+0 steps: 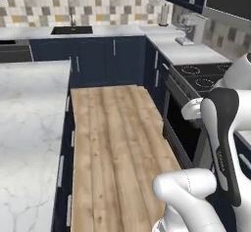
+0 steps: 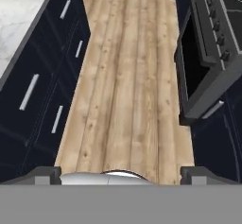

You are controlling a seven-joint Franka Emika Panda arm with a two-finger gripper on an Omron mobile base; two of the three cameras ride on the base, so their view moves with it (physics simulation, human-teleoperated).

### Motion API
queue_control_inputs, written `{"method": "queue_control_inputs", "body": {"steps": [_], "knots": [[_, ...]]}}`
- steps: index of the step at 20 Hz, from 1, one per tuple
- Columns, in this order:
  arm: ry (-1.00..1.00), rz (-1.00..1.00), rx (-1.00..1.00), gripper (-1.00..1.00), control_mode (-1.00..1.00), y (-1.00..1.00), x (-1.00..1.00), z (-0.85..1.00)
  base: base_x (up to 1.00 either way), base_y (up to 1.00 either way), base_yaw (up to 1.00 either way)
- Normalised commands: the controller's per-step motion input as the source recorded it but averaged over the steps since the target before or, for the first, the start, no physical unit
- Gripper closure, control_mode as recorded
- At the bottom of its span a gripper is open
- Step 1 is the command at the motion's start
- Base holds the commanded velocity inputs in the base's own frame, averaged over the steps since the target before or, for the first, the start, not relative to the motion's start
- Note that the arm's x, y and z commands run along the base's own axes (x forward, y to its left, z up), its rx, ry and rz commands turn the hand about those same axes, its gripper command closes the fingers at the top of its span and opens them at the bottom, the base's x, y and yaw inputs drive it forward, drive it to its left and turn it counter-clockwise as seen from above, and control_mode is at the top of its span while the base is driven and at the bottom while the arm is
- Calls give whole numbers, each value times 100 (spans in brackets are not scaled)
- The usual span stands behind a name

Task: Navigate to the coffee machine.

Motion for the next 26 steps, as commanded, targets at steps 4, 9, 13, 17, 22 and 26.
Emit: {"method": "queue_control_inputs", "body": {"steps": [4, 9, 13, 17, 22, 26], "knots": [[0, 0, 0, -100, 100, 0, 0, 0, 100, -17, 0], [0, 0, 0, -100, 100, 0, 0, 0, 100, -16, 0], [0, 0, 0, -100, 100, 0, 0, 0, 100, -13, 0], [0, 0, 0, -100, 100, 0, 0, 0, 100, -3, -12], [0, 0, 0, -100, 100, 0, 0, 0, 100, 13, -31], [0, 0, 0, -100, 100, 0, 0, 0, 100, 28, -40]]}}
